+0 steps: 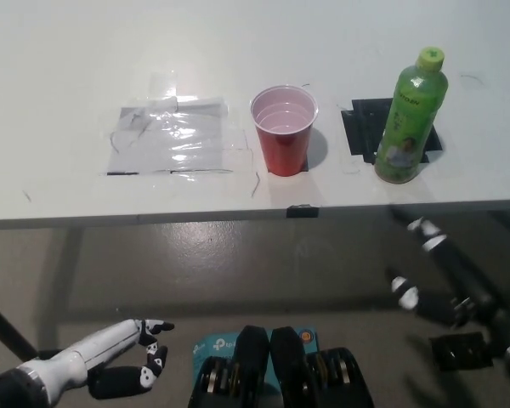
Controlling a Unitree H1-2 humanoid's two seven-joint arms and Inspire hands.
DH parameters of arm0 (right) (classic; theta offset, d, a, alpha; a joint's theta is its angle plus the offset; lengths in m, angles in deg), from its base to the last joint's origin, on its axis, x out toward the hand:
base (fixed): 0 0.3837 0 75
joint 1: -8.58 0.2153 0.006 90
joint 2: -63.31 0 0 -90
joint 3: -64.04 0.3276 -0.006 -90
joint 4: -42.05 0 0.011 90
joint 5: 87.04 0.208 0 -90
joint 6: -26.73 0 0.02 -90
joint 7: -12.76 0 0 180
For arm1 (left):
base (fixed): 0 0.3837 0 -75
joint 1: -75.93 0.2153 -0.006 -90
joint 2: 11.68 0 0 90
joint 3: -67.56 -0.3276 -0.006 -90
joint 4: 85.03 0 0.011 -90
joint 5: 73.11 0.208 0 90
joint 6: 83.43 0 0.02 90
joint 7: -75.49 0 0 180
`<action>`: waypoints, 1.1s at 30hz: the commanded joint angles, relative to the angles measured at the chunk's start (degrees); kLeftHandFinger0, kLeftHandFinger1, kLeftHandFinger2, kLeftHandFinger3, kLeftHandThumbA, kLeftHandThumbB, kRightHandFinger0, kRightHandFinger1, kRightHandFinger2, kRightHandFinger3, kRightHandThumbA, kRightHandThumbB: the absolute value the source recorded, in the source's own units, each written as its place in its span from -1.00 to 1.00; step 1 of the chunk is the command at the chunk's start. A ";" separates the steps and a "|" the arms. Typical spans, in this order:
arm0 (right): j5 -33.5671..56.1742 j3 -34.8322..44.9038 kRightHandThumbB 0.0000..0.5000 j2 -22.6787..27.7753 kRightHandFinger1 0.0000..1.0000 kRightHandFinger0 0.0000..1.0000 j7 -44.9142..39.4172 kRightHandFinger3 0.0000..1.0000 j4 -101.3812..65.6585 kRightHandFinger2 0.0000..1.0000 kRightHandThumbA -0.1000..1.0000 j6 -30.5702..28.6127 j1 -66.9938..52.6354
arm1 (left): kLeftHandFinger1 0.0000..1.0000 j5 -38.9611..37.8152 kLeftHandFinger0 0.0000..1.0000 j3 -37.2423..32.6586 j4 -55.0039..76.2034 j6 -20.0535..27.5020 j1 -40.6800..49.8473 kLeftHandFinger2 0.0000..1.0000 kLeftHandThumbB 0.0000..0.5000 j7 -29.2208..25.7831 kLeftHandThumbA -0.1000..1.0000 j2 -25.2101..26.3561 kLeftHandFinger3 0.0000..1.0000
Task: The robot uses its right hand to pick up a bottle kept in the middle of the desk and tilt it into a cup kept next to it to pour water out
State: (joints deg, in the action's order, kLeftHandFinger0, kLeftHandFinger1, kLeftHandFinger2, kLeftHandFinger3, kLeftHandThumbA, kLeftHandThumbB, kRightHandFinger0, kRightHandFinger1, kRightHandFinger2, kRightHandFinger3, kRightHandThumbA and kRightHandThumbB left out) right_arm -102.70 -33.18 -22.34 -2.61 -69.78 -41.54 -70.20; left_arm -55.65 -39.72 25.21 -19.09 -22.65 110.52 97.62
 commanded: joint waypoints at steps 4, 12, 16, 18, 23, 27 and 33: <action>-0.19 7.21 0.12 2.05 1.00 1.00 2.07 1.00 1.09 1.00 0.21 4.08 8.06 | 1.00 3.96 1.00 2.61 2.12 -1.26 0.19 1.00 0.39 4.45 1.00 -1.10 1.00; -2.67 11.62 1.00 -2.04 1.00 1.00 9.95 1.00 10.29 1.00 0.90 2.15 13.28 | 1.00 5.44 1.00 3.30 2.11 -1.26 0.28 1.00 0.42 6.24 1.00 -2.32 1.00; -3.80 14.07 1.00 -5.23 1.00 1.00 10.28 1.00 14.88 1.00 1.00 5.21 17.41 | 1.00 5.23 1.00 4.06 2.00 -1.26 0.40 1.00 0.39 6.84 1.00 -2.77 1.00; -8.20 14.53 1.00 -6.43 1.00 1.00 10.50 1.00 17.62 1.00 1.00 5.21 19.14 | 1.00 5.70 1.00 4.25 1.95 -1.26 0.40 1.00 0.44 7.29 1.00 -2.96 1.00; -11.67 16.23 1.00 -9.22 1.00 1.00 12.08 1.00 28.28 1.00 1.00 5.21 24.62 | 1.00 6.83 1.00 4.97 2.34 -1.26 0.60 1.00 0.41 8.35 1.00 -3.69 1.00; -10.36 16.88 1.00 -10.32 1.00 1.00 14.77 1.00 35.29 1.00 1.00 5.21 28.45 | 1.00 7.46 1.00 4.86 2.35 -1.26 0.53 1.00 0.40 8.51 1.00 -3.70 1.00; -10.42 17.74 1.00 -12.94 1.00 1.00 16.74 1.00 39.90 1.00 1.00 5.21 32.27 | 1.00 7.64 1.00 5.22 2.63 -1.26 0.84 1.00 0.40 9.42 1.00 -4.05 1.00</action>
State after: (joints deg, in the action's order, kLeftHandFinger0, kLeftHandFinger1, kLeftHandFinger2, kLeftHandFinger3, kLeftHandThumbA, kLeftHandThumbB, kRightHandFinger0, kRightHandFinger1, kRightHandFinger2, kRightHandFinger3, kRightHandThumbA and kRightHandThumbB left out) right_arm -111.98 -16.25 -34.44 10.51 -30.34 -36.41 -42.03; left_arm -49.09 -35.23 25.73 -19.53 -21.72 118.47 93.05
